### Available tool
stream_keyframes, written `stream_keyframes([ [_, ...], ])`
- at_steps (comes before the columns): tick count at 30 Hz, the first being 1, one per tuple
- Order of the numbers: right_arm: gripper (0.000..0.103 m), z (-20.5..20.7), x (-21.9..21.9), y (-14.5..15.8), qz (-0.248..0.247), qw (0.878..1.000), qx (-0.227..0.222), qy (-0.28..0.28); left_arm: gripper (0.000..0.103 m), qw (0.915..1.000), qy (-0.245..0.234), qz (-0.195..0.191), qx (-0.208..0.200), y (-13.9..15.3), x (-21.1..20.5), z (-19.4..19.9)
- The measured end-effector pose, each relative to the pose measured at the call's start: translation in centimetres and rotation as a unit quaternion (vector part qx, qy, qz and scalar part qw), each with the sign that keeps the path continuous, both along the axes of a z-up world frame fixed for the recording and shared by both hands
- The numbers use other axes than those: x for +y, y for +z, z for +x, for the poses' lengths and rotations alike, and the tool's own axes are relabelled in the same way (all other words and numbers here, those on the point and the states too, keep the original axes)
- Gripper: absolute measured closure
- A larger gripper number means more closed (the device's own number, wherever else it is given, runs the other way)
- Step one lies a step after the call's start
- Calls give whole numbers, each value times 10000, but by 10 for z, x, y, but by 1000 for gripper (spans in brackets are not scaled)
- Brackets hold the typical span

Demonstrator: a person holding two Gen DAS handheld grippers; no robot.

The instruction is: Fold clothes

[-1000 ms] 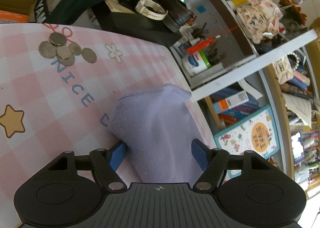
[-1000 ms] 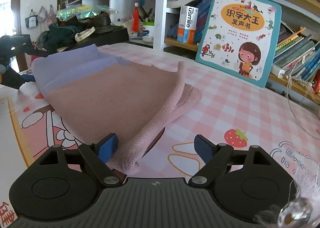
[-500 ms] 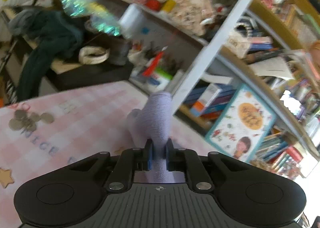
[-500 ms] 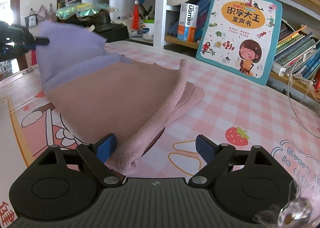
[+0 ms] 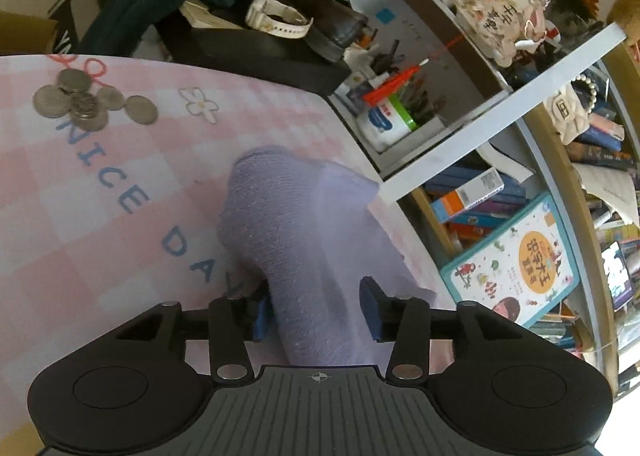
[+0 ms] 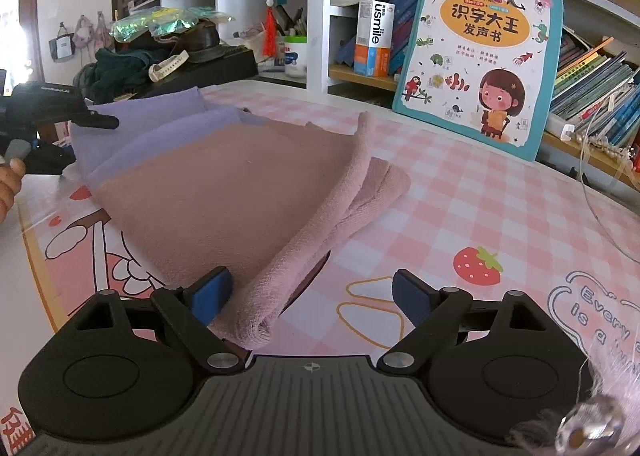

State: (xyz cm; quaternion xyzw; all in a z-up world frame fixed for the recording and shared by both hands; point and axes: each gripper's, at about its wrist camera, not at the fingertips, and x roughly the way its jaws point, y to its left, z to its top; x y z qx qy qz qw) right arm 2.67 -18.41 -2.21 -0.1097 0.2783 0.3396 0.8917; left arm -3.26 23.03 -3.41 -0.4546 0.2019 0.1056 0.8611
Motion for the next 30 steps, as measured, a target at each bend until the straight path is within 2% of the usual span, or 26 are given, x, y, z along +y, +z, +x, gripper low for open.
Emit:
stream_keyframes([
  [1, 16, 0, 0, 0, -6, 10000, -8, -1, 67, 10000, -9, 13, 25, 0, 0, 1],
  [2, 16, 0, 0, 0, -6, 10000, -8, -3, 77, 10000, -15, 33, 75, -1, 2, 1],
  [6, 14, 0, 0, 0, -15, 10000, -24, -25, 85, 9998, -109, -163, 6, -8, 11, -2],
  [9, 14, 0, -2, 0, 64, 10000, -2, 16, 86, 9995, -129, -288, -35, -10, 15, -5],
  [15, 14, 11, -4, 7, 295, 9996, 7, 23, 86, 9995, -86, -303, -64, -9, 26, -13],
  [21, 14, 25, 13, 22, 539, 9984, -83, 138, 86, 9993, -116, -337, -60, -11, 41, -14],
  [25, 17, 42, 26, 23, 562, 9984, 42, 91, 86, 9993, -131, -349, -101, -14, 41, -15],
  [26, 25, 46, 28, 20, 496, 9987, 98, 78, 86, 9993, -131, -342, -104, -14, 41, -15],
  [27, 46, 50, 30, 18, 435, 9989, 162, 70, 86, 9993, -132, -335, -106, -14, 41, -15],
  [30, 69, 58, 27, 10, 524, 9974, 478, 159, 86, 9995, -153, -273, -94, -14, 40, -14],
])
